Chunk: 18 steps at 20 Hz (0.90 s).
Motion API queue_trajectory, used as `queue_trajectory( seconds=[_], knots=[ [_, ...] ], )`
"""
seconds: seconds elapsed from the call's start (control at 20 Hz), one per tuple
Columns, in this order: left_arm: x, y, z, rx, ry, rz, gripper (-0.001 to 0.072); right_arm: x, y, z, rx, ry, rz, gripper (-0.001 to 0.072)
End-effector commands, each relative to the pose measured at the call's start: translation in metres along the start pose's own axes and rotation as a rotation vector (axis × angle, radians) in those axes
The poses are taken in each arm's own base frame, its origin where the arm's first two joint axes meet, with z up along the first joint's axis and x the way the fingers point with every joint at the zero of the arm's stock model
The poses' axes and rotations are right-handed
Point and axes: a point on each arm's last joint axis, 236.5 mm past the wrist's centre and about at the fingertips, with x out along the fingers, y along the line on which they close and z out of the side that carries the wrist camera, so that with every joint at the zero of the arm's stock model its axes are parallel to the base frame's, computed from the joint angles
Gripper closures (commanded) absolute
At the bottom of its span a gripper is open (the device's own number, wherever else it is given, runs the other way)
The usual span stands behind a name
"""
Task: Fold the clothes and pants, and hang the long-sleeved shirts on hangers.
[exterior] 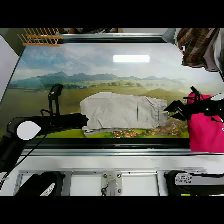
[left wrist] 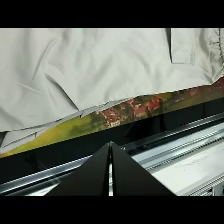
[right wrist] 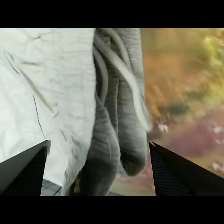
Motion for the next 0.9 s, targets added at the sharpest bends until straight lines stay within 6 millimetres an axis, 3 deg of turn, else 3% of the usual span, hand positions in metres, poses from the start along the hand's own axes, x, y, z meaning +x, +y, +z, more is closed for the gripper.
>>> queue_trajectory(
  seconds=[0.0,0.25,0.6,0.8,0.85],
  knots=[
    [0.018,-0.001,-0.011,-0.017,0.062,0.006,0.0701,0.026,-0.011,0.002,0.003,0.032,0.063,-0.0002],
    [0.042,-0.014,-0.030,0.028,0.140,-0.002,0.0701,0.042,-0.013,-0.003,0.013,0.068,0.077,0.0000],
    [0.049,-0.034,-0.007,0.054,0.133,-0.018,0.0701,0.070,0.025,-0.013,-0.041,0.122,0.132,0.0006],
    [0.050,-0.036,-0.002,0.059,0.128,-0.016,0.0701,0.081,0.037,-0.019,-0.103,0.139,0.128,0.0019],
    [0.050,-0.035,-0.003,0.060,0.129,-0.014,0.0701,0.083,0.039,-0.020,-0.112,0.144,0.128,0.0078]
  ],
)
